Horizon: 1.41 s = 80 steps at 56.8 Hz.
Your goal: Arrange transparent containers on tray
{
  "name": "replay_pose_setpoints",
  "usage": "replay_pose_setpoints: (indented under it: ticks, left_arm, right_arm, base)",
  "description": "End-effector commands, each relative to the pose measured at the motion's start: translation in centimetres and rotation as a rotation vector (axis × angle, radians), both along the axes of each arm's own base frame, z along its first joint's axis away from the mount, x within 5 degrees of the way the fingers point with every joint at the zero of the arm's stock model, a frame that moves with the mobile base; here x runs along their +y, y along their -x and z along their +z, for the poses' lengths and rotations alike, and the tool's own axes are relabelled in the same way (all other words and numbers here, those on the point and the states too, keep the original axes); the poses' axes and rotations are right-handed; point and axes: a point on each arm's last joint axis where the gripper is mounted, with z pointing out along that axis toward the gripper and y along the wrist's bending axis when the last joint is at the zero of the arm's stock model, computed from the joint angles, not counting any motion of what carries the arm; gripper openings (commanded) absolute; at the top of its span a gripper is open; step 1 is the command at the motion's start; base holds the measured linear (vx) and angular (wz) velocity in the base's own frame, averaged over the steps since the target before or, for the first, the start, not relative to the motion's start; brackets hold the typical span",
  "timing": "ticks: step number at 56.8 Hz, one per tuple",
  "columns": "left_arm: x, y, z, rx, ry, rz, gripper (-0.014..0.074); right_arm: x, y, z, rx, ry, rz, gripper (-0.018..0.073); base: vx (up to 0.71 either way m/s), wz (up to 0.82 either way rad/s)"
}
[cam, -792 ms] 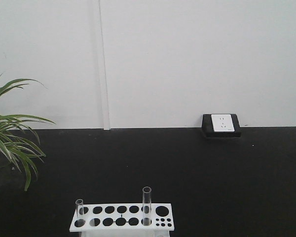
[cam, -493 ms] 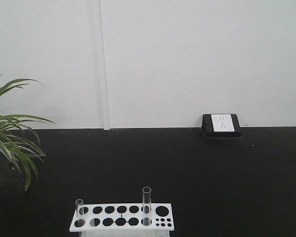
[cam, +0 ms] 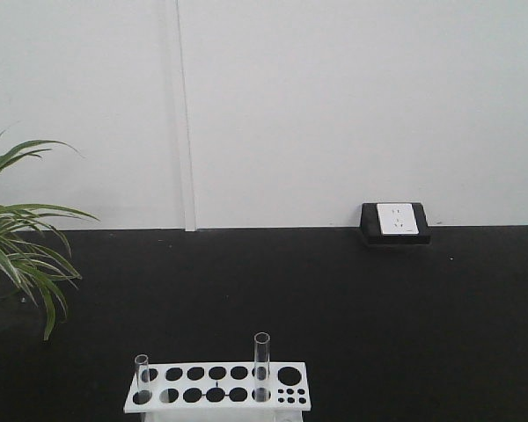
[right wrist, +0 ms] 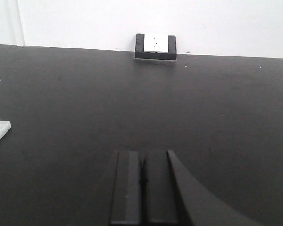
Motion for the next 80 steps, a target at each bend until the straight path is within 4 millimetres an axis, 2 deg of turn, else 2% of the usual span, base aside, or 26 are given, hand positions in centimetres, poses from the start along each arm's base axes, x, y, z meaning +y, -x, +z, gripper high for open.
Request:
replay_pose_setpoints:
  ticks: [1,7,20,32,40,48,58,64,69,80]
  left_arm:
    - [0.0,-0.1,-0.4,-0.057,0.010,-0.005,-0.0006]
    - [0.0,-0.1,-0.4,-0.062,0.010,-0.005,-0.0006]
    - [-0.1,-0.1,0.0,-0.106,0.010,-0.007,-0.0006]
    - [-0.1,0.0,1.2,-0.243,0.009,-0.014,-0.0006]
    - [-0.2,0.4,3.3,-0.415,0.030,-0.024,-0.0006]
    - [-0.2,1.2,6.7,-0.470,0.014,-0.023,-0.0006]
    - [-0.1,1.4,11.6,-0.358,-0.029,-0.003,-0.0006]
    - [0.0,0.6,13.5,-0.269,-0.025,0.005,-0.0006]
    - [0.1,-0.8,13.9,-0.176,-0.022,0.009,-0.0006]
    - [0.2,-3.8,12.4,0.002,-0.017,0.009,-0.0004]
  right_arm:
    - [0.0,-0.1,0.4,-0.080,0.016,-0.003,-0.0011]
    - [0.0,-0.1,0.7,-0.112,0.023,-0.002,-0.0011]
    - [0.0,-0.1,1.8,-0.226,-0.096,-0.004,-0.0011]
    - [-0.1,0.1,3.0,-0.364,-0.098,-0.009,-0.0011]
    - [-0.1,0.3,4.4,-0.443,-0.099,-0.009,-0.0011]
    - [0.0,0.9,8.0,-0.433,-0.093,0.000,-0.0011]
    - [0.1,0.2,12.5,-0.304,-0.057,0.004,-0.0011]
    - [0.1,-1.1,13.9,-0.261,-0.056,0.003,-0.0011]
    - [0.1,-2.7,14.2,-0.224,-0.055,0.001,-0.0011]
    - [0.1,-5.8,13.1,-0.117,-0.061,-0.004,-0.0008]
  base:
    - [0.00,0.00]
    - [0.00,0.00]
    - [0.00,0.00]
    - [0.00,0.00]
    - [0.00,0.00]
    - [0.00,0.00]
    - [0.00,0.00]
    - [0.00,0.00]
    - [0.00,0.00]
    - [0.00,0.00]
